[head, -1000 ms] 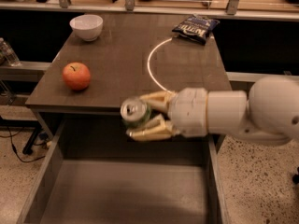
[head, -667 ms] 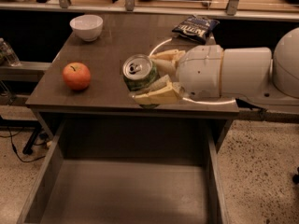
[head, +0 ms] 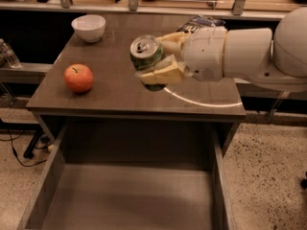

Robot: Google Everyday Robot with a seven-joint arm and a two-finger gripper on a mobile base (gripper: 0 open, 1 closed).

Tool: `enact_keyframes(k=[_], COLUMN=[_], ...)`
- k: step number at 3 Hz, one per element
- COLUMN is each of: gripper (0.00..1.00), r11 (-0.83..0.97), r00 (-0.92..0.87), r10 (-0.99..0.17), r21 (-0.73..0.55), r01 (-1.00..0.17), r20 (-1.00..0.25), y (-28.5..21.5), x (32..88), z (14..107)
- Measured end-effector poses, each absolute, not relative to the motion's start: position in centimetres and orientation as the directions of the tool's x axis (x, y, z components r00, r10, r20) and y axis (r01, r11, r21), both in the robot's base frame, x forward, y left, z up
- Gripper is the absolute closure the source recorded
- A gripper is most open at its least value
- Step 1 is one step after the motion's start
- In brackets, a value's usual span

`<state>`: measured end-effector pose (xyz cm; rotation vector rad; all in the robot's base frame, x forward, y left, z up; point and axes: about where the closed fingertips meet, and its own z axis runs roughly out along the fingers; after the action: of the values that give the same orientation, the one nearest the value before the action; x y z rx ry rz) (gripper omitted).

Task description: Pick green can from top drawer and place on counter

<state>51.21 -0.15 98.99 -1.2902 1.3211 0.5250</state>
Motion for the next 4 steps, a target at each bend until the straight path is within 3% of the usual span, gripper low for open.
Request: enact_keyframes(k=[2, 4], gripper=[1.00, 0.96], r11=[0.454, 0.604], r00=[0.105, -0.113], r10=[-0.346, -0.233], r21=[-0.264, -0.053], r01=[-0.851, -0.795], r20=[-0.933, -0.966], y=[-5.4, -10.5], x=[62.2, 66.7], z=[97.6, 90.9])
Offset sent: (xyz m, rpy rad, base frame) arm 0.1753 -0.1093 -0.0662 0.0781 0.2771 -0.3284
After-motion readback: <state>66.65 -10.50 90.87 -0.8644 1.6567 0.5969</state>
